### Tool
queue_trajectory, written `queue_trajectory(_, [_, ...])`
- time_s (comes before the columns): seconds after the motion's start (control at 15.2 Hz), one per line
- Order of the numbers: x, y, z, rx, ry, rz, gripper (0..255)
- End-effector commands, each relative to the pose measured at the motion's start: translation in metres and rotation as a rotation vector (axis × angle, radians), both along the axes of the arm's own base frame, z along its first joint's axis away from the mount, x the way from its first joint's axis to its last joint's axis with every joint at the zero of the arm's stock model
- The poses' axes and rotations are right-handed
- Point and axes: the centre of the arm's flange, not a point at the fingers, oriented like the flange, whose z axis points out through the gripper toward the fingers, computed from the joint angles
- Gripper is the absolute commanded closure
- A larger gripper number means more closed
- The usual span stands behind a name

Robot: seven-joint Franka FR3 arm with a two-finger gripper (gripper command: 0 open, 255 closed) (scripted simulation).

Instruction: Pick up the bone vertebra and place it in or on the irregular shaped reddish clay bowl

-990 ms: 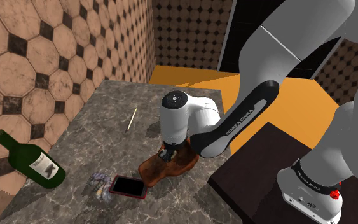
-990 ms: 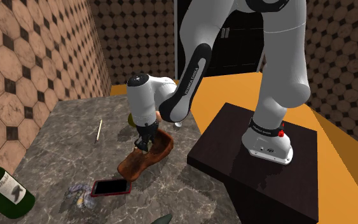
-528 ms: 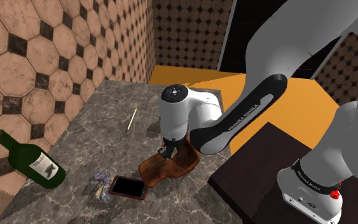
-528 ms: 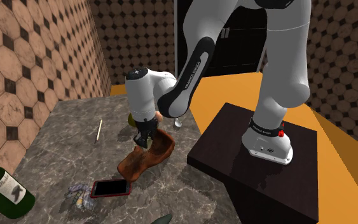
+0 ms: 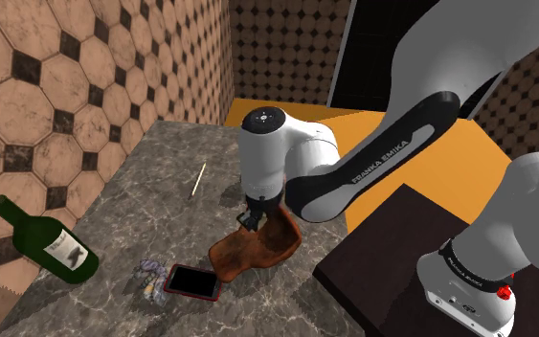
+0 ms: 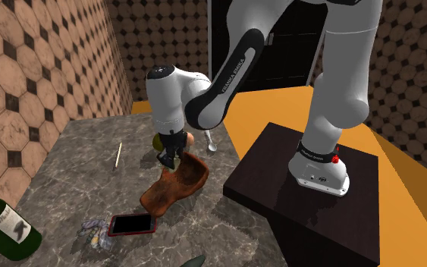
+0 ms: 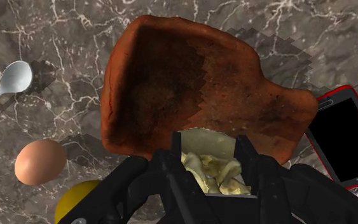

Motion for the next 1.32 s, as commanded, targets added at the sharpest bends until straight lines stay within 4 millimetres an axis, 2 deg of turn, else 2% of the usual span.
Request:
queue_trajectory(0.0, [-0.001, 0.0, 0.011, 0.0, 0.0, 0.0, 255])
queue_trajectory(0.66, [-0.001, 0.0, 0.064, 0.0, 0.0, 0.0, 255])
queue_trajectory(0.73, [-0.001, 0.0, 0.064, 0.0, 0.0, 0.0, 255])
queue_trajectory(0.79, [-0.021, 0.008, 0.074, 0.0, 0.0, 0.0, 255])
queue_trajectory(1.25, [-0.021, 0.008, 0.037, 0.0, 0.0, 0.0, 255])
